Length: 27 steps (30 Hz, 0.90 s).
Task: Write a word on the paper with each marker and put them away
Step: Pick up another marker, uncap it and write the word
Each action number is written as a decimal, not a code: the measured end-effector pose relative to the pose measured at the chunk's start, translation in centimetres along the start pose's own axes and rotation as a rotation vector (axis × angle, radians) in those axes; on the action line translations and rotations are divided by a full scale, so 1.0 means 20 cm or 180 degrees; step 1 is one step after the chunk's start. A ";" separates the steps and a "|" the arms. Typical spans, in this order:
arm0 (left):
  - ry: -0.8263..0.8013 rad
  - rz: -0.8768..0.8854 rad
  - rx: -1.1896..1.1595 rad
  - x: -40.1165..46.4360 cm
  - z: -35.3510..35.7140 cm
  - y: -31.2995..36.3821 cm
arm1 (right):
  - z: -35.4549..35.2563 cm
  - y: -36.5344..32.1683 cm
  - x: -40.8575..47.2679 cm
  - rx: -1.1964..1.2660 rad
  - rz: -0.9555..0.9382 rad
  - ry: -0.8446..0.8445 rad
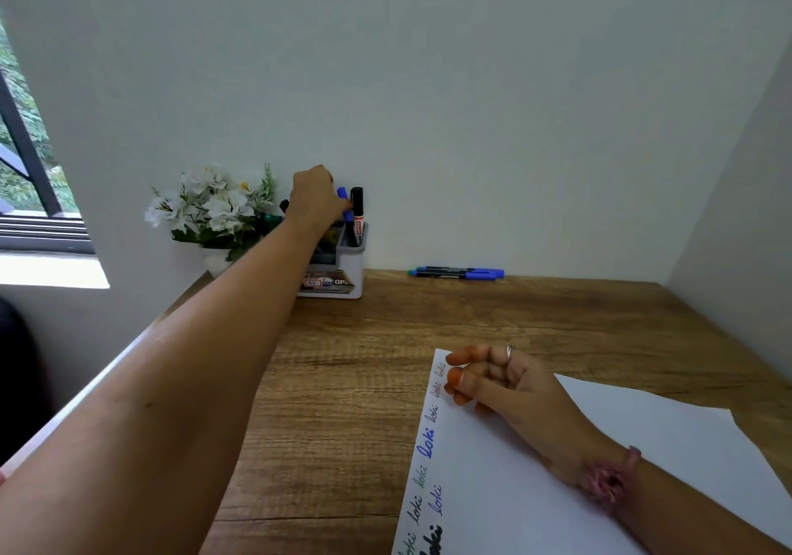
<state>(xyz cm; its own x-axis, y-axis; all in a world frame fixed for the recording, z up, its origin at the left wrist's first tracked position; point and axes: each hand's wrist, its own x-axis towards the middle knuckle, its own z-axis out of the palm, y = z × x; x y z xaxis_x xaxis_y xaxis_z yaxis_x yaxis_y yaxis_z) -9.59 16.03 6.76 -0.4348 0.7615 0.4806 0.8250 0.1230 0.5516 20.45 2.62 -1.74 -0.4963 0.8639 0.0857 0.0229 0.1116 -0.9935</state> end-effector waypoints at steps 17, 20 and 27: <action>-0.0070 0.1694 0.0287 -0.41 0.30 0.40 | 0.00 -0.01 -0.01 -0.0105 0.0015 -0.0065; -0.0520 0.1402 0.0142 -0.48 0.46 0.37 | 0.00 -0.01 -0.01 -0.0086 -0.0065 -0.0081; -0.0678 0.1119 0.0784 -0.53 0.62 0.20 | -0.02 0.02 0.01 0.0010 -0.0121 -0.0166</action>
<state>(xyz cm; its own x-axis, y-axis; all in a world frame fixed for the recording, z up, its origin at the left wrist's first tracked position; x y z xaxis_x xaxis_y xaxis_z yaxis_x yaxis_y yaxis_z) 2.81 16.37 -4.67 -0.0515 0.8944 0.4444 0.9810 -0.0379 0.1901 20.64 3.03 -2.04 -0.5412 0.8324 0.1194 0.0005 0.1423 -0.9898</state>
